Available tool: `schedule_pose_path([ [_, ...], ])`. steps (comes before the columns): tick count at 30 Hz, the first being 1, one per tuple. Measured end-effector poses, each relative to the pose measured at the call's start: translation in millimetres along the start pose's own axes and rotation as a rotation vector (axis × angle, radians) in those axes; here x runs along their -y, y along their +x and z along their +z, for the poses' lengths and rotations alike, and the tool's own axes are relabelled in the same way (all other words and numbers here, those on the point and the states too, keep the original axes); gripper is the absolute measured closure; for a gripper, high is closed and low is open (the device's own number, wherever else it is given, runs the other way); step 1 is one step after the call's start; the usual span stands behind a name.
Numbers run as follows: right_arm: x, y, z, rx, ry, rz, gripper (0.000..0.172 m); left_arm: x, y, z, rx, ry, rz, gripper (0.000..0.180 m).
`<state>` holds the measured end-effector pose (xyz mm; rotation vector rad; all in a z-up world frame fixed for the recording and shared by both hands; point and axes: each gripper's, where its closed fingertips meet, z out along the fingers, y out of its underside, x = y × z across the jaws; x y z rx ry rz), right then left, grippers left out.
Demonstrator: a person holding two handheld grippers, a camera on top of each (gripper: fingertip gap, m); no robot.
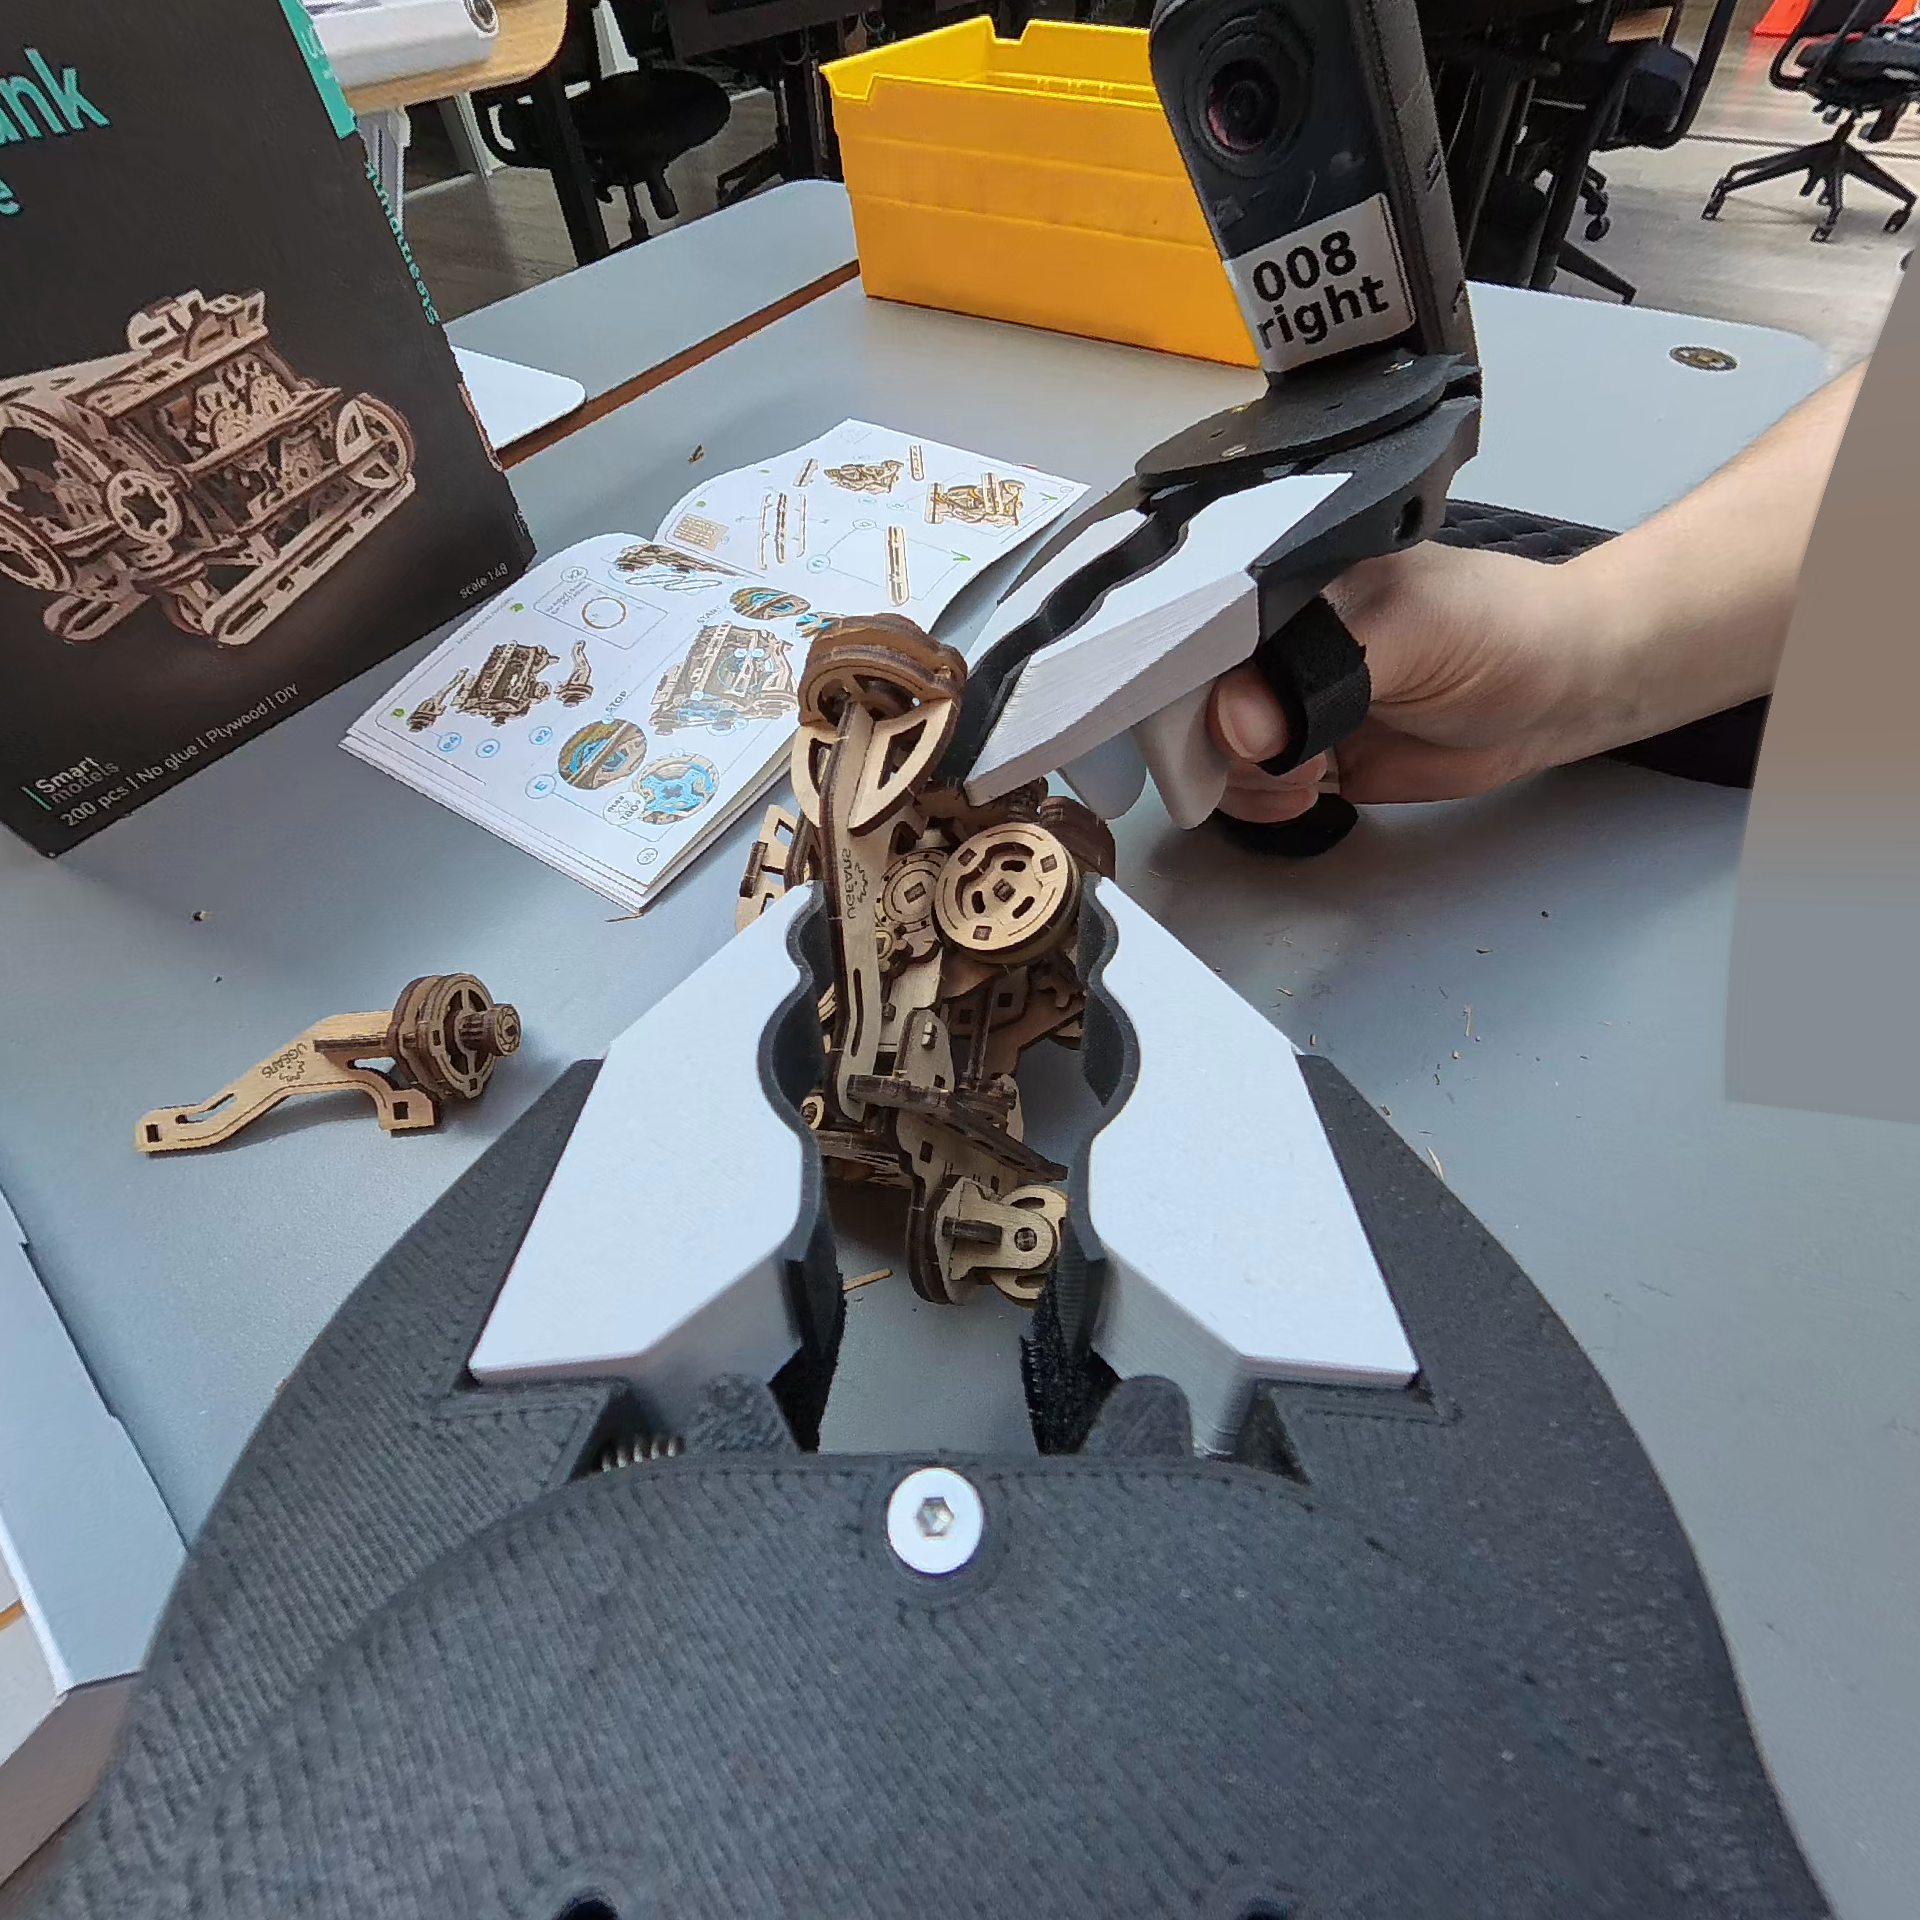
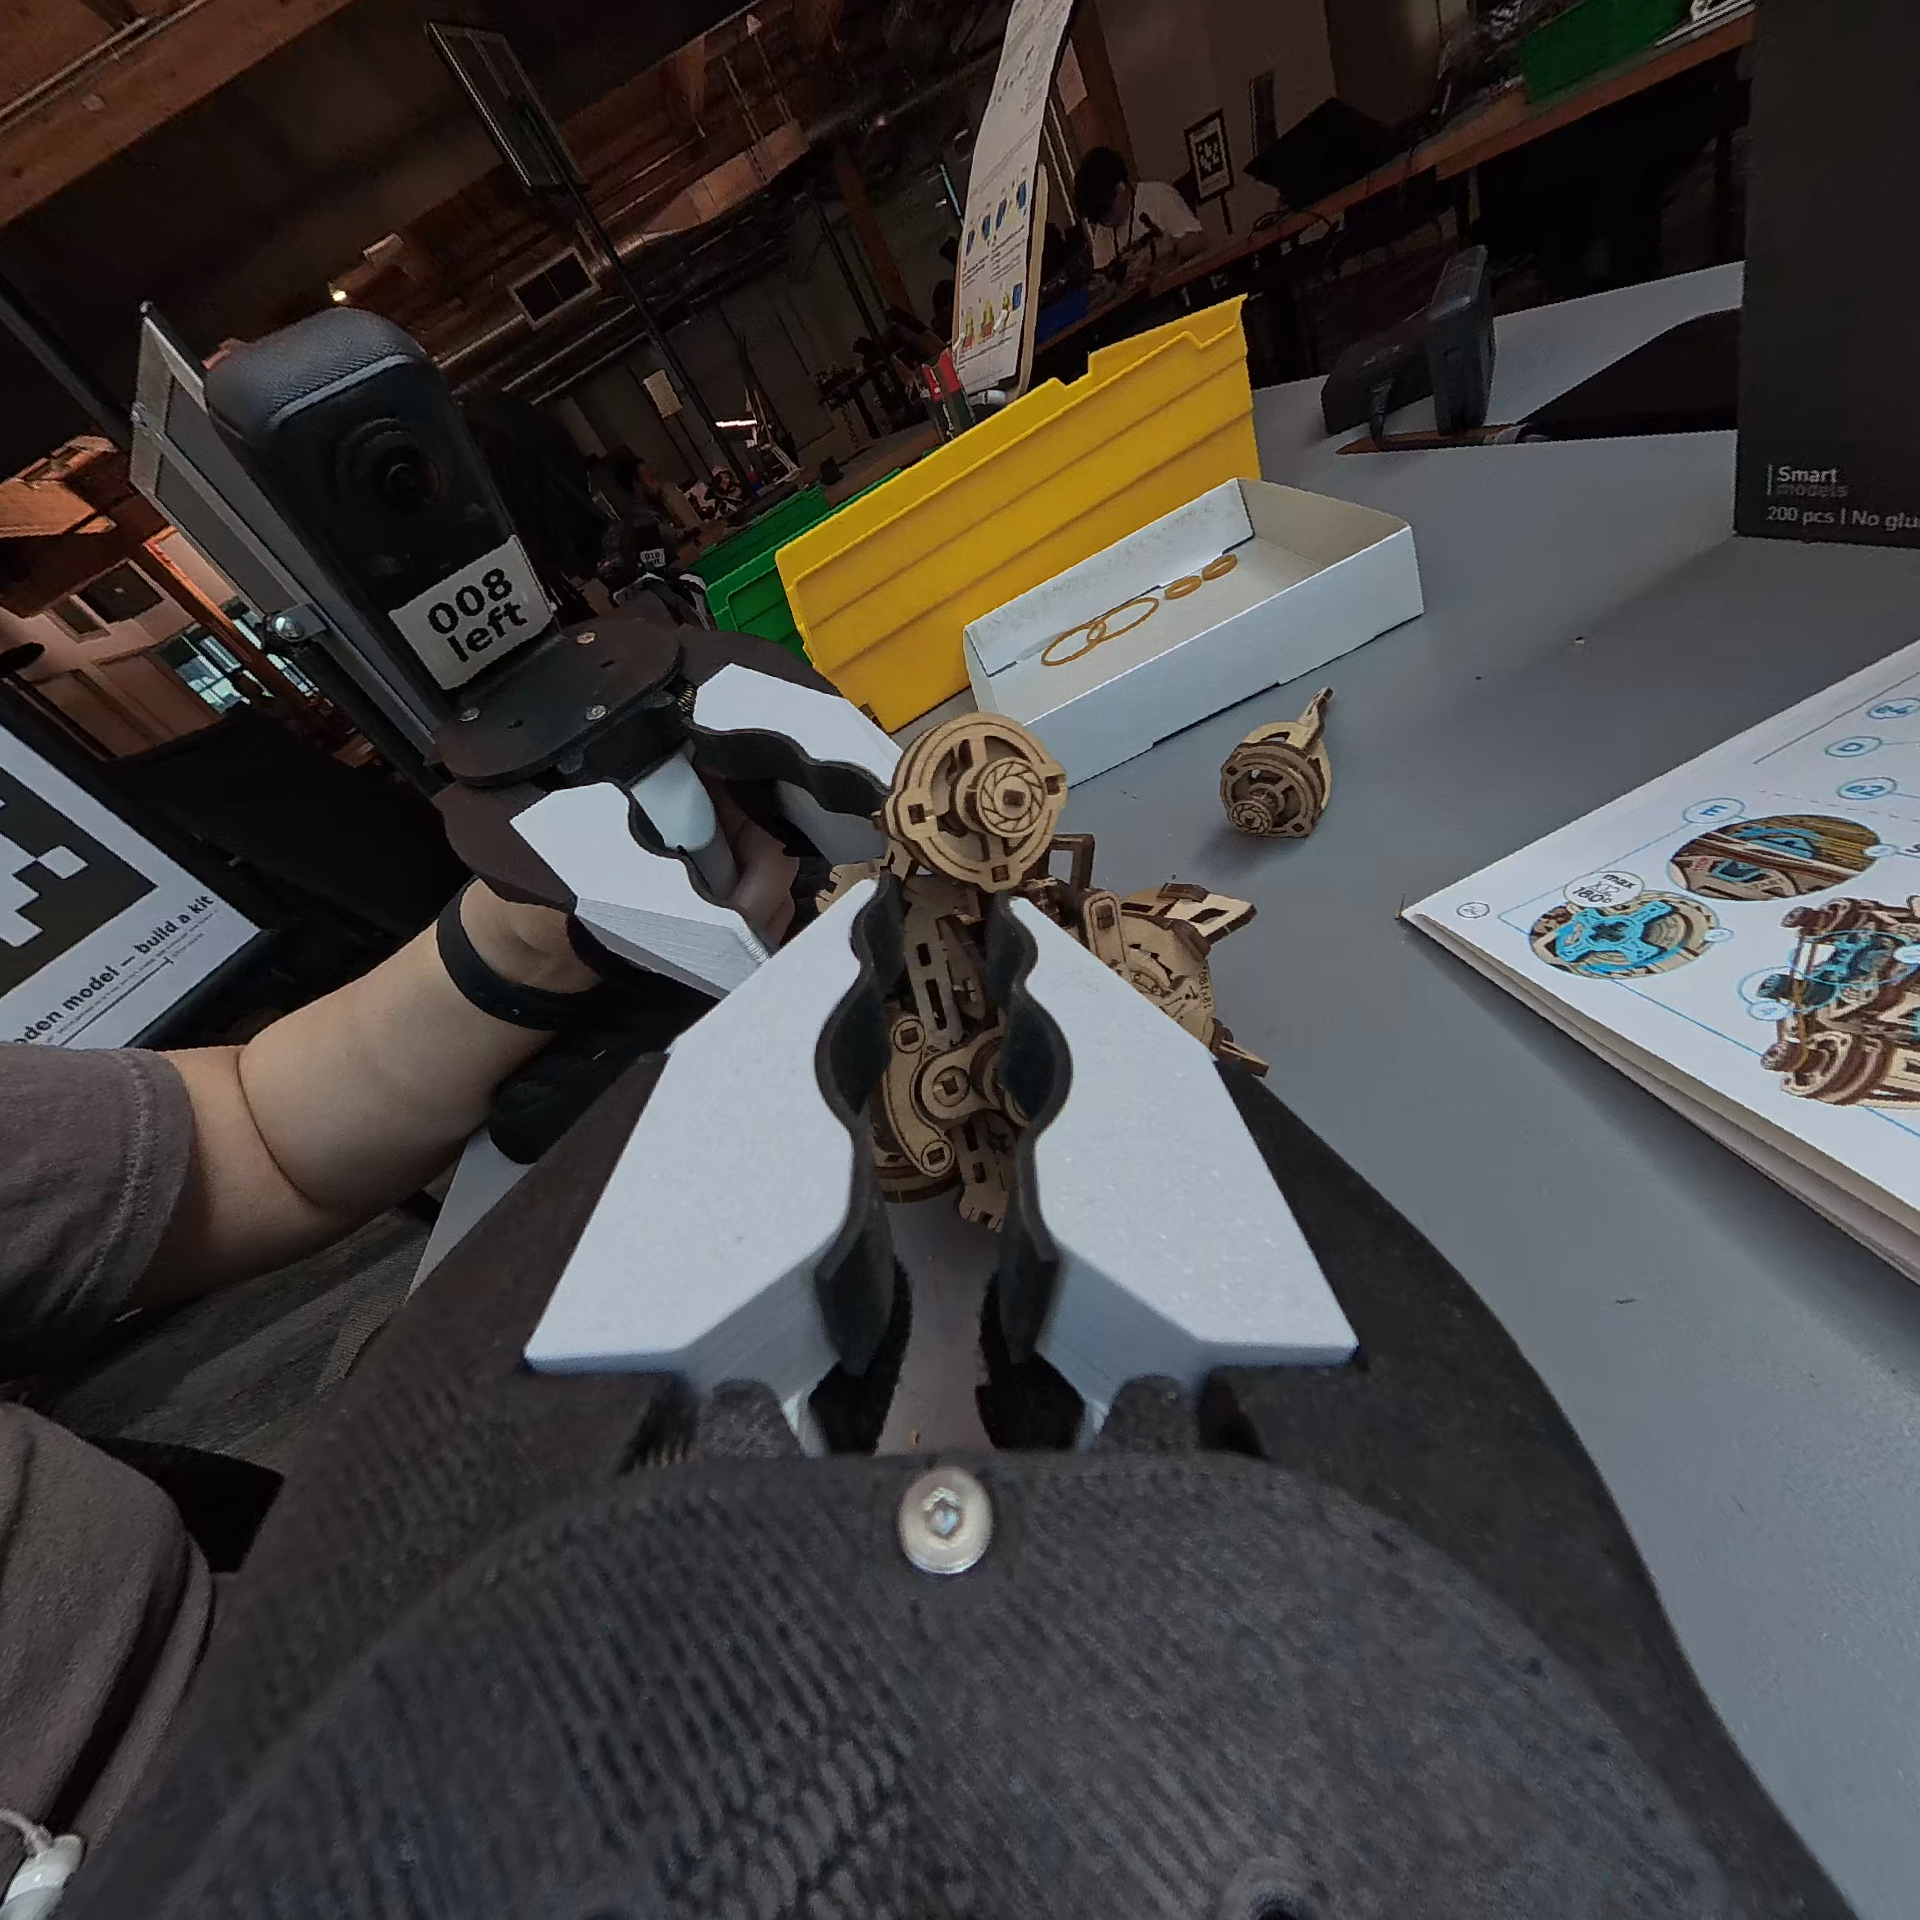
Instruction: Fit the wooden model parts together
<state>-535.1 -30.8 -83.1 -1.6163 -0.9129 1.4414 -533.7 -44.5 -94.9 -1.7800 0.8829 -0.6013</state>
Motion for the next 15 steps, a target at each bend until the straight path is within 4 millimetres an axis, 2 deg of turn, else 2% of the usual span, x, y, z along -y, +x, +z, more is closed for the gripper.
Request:
schedule_pose_path([
  [7,1.8,-1.6,-0.4,0.006,0.015,-0.008,0.157,0.4,1.0,-0.6,0.007,0.004,0.016,0.136],
  [11,1.3,-2.8,-2.1,0.049,0.021,0.07,0.155,-0.2,3.4,-0.2,0.017,0.002,0.051,0.136],
  [15,0.1,-5.0,-0.6,0.033,0.008,0.017,0.148,-0.4,2.6,-0.7,0.024,0.004,0.051,0.136],
])
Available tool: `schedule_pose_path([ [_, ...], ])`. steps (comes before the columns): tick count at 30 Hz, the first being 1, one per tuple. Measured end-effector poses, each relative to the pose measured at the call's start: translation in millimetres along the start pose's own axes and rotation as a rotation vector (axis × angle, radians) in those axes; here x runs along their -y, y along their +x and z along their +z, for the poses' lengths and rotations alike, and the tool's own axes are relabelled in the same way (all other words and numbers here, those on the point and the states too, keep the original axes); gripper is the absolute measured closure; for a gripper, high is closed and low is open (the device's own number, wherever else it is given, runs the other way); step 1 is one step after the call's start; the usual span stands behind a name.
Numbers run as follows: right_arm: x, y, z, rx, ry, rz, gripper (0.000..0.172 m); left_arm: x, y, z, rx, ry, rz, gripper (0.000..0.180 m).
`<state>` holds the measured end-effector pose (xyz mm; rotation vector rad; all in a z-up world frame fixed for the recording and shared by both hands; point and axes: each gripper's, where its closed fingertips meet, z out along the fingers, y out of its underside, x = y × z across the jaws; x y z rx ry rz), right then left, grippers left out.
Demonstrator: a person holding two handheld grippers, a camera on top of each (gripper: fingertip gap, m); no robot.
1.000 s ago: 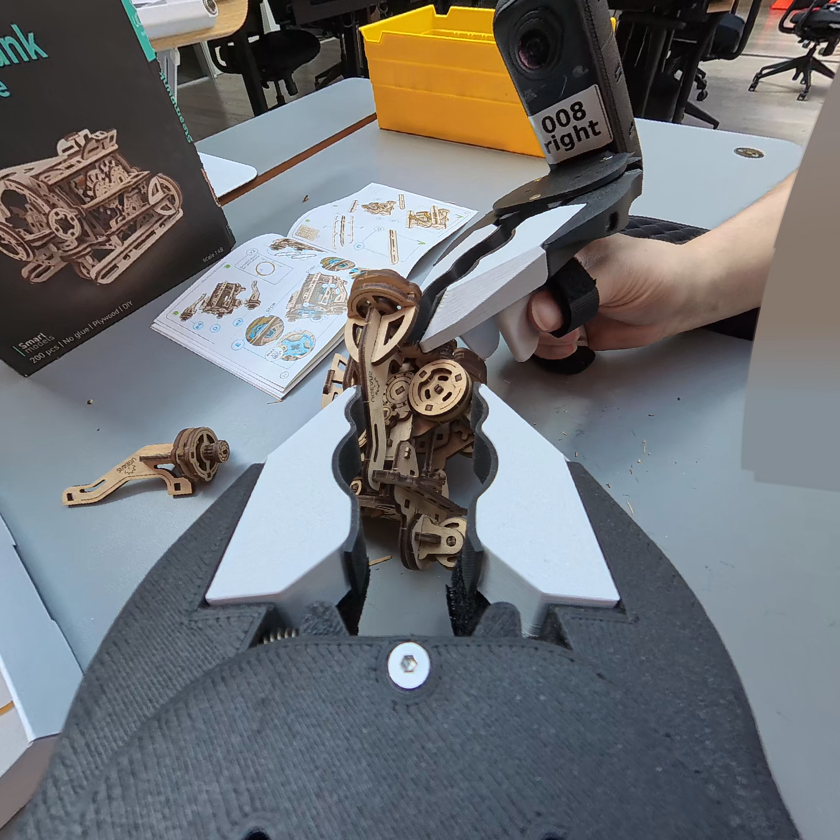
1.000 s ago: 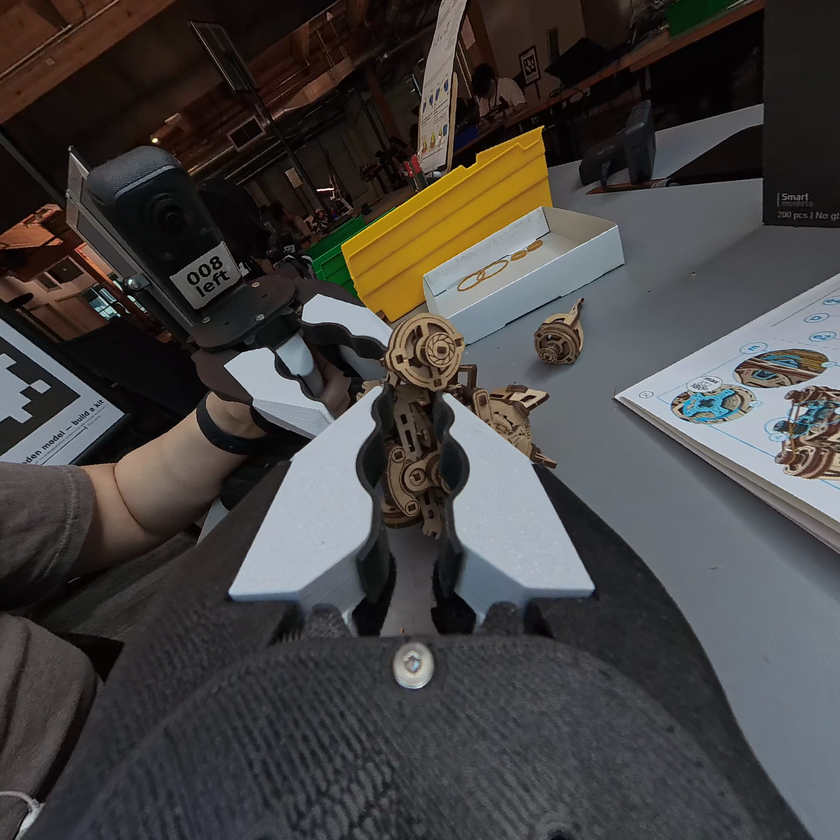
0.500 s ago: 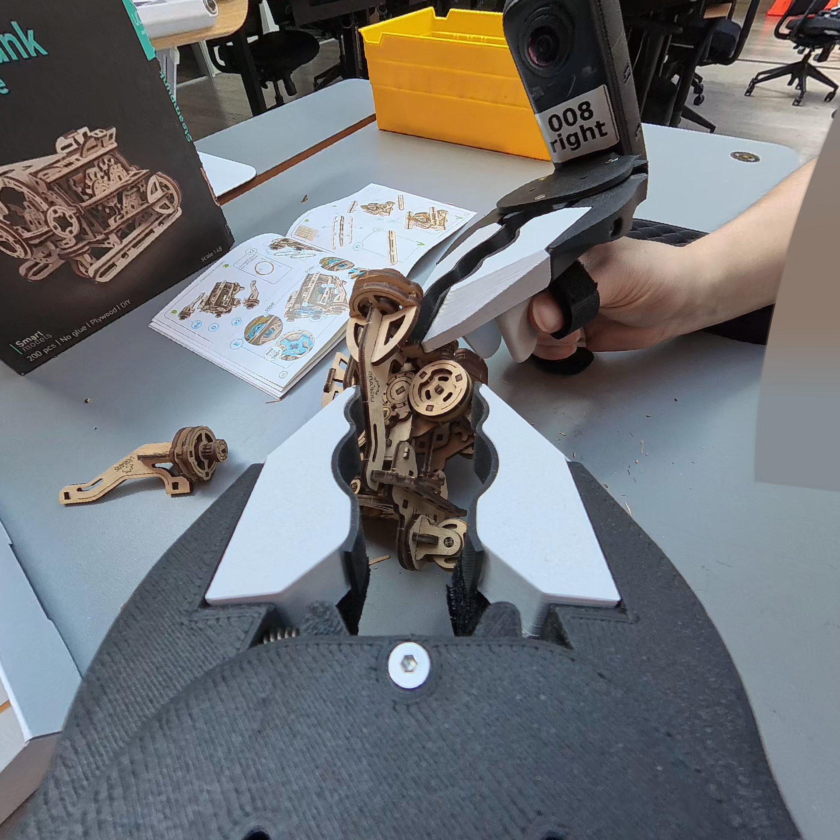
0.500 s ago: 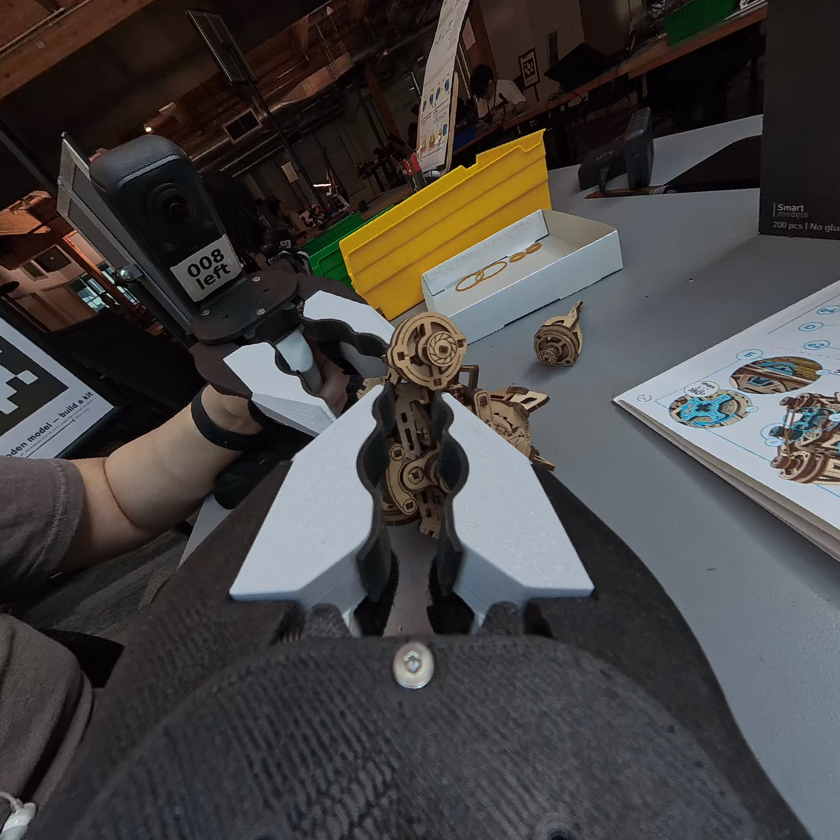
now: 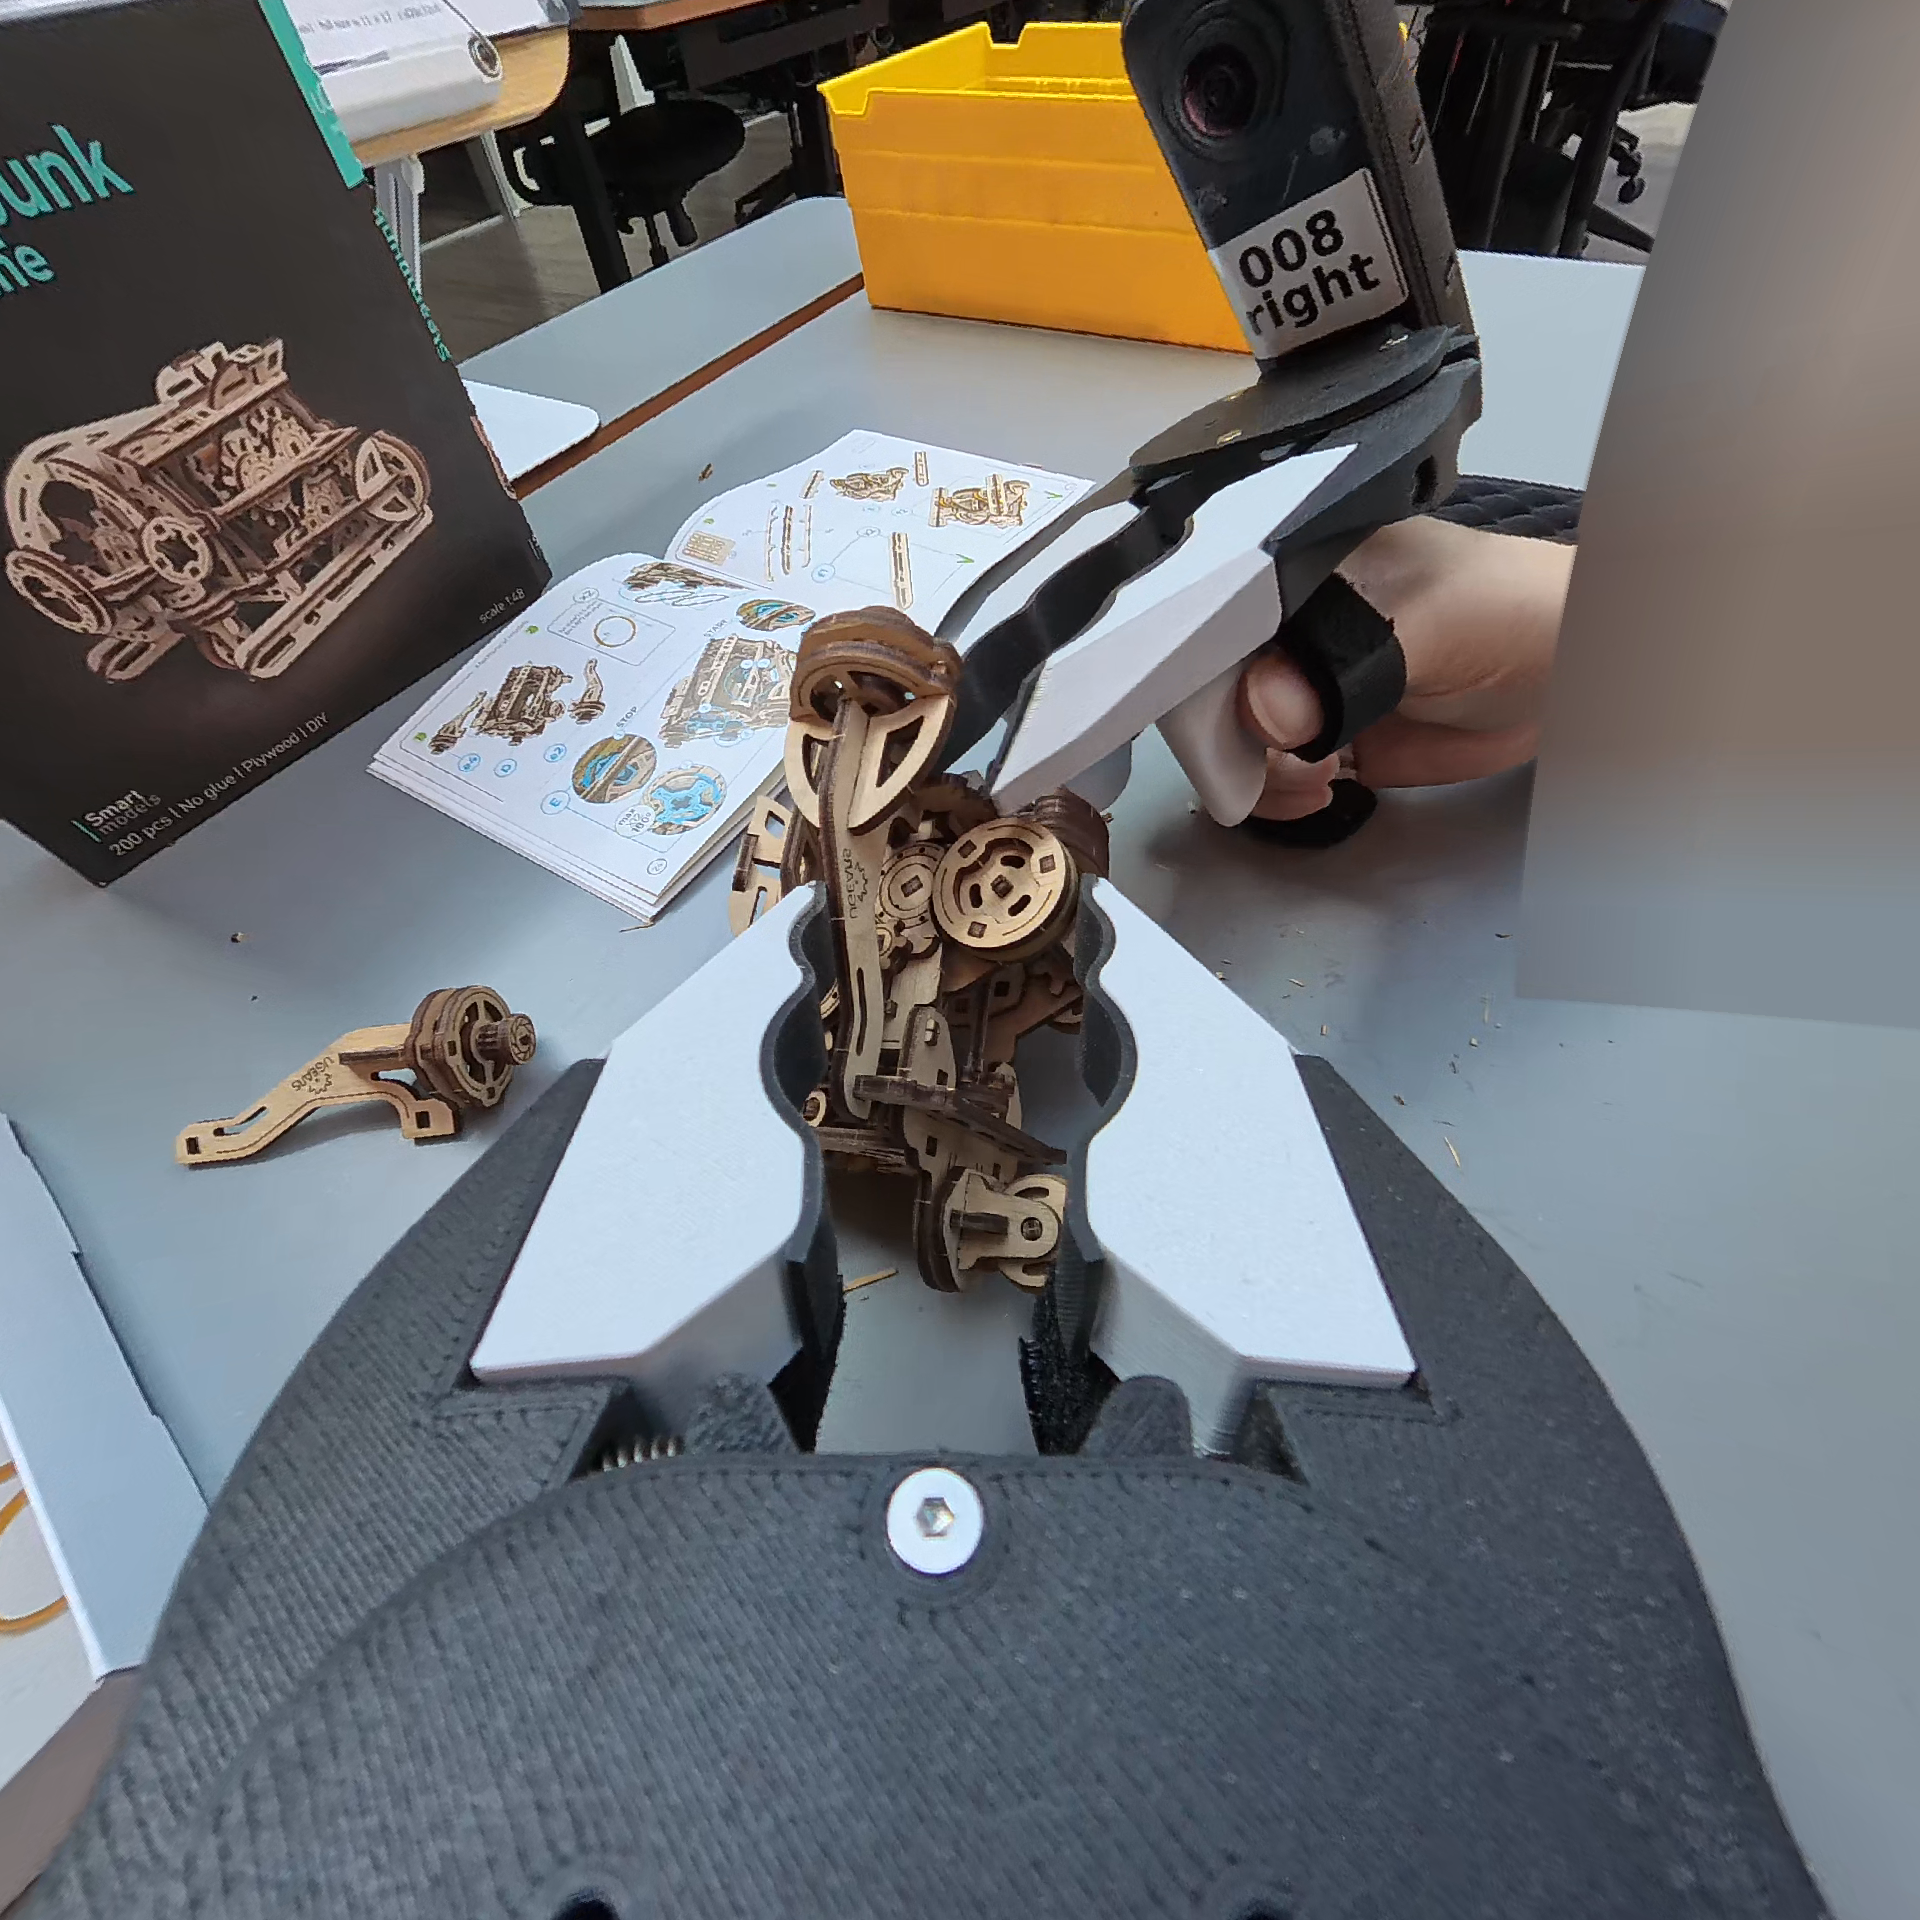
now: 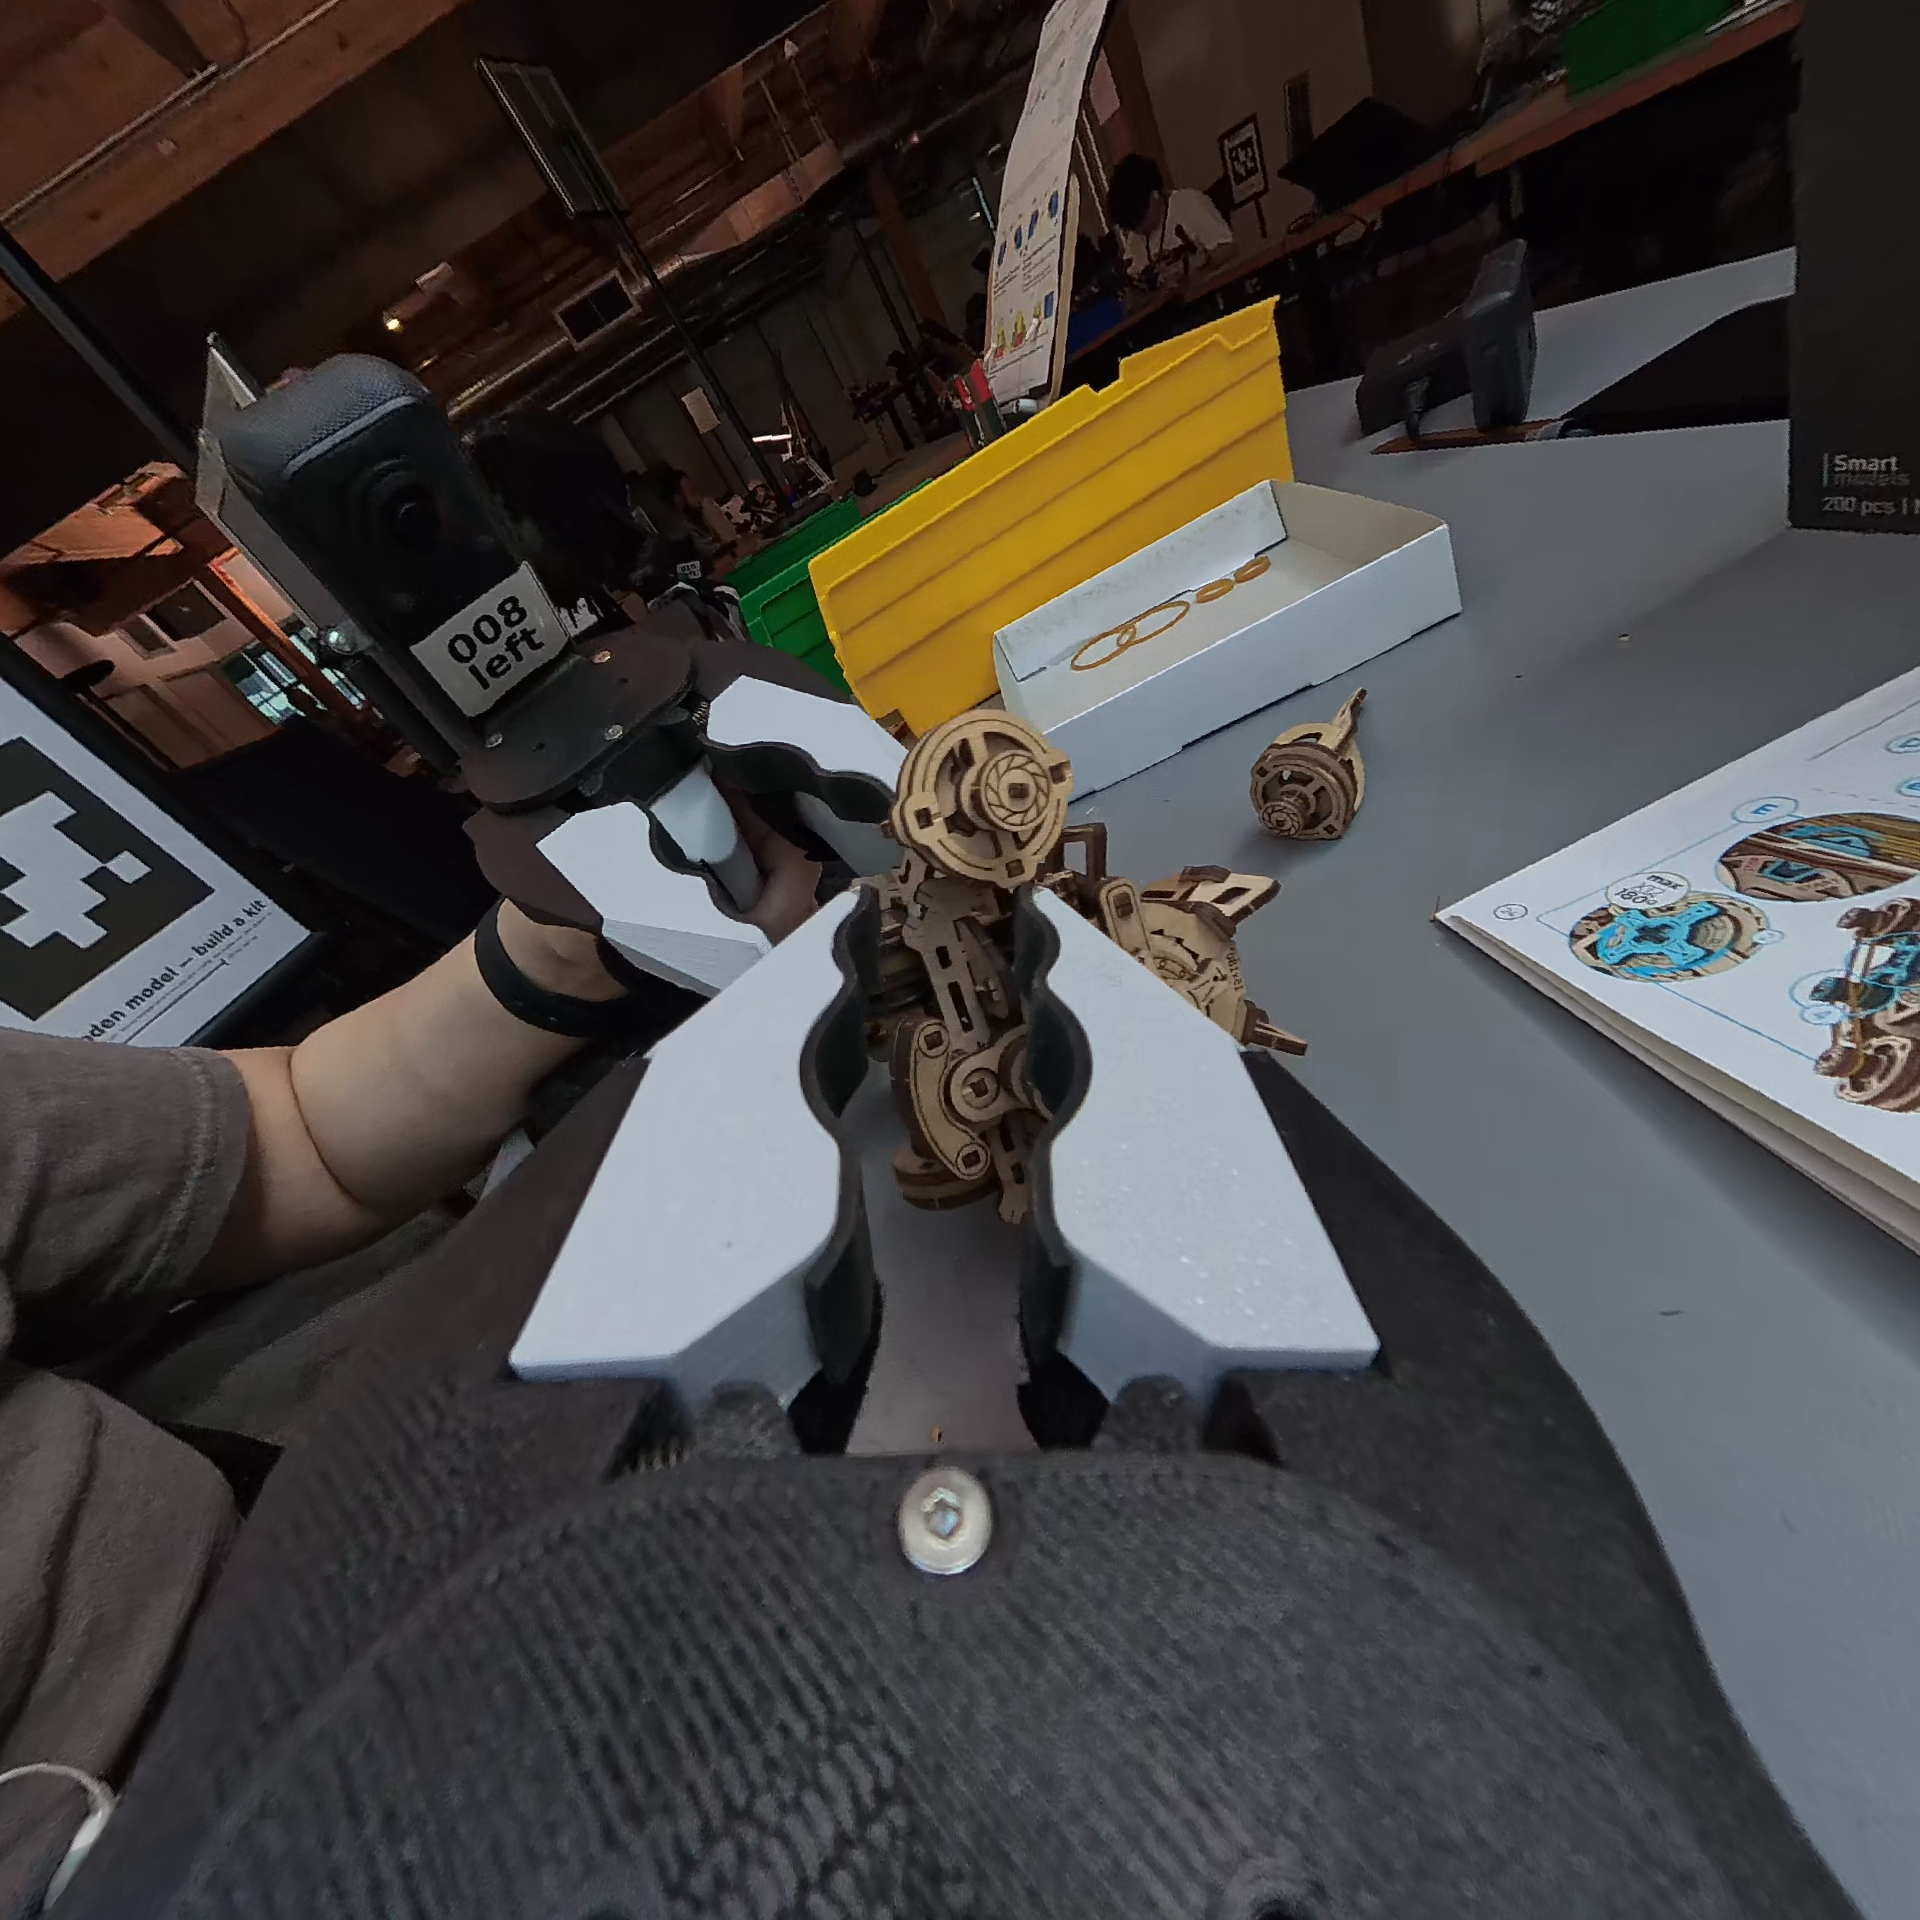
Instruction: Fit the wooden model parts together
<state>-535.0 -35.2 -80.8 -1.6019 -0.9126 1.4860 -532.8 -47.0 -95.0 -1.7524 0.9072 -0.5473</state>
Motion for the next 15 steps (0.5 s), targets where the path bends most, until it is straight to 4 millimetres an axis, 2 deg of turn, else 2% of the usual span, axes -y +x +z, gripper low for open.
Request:
schedule_pose_path([
  [7,-1.6,-6.2,-1.2,-0.05,-0.026,-0.155,0.152,2.0,5.3,-4.0,-0.021,0.032,0.025,0.136],
  [15,3.5,-17.8,-3.1,-0.044,0.007,-0.252,0.152,11.1,11.5,-11.7,-0.073,0.095,0.026,0.137],
])
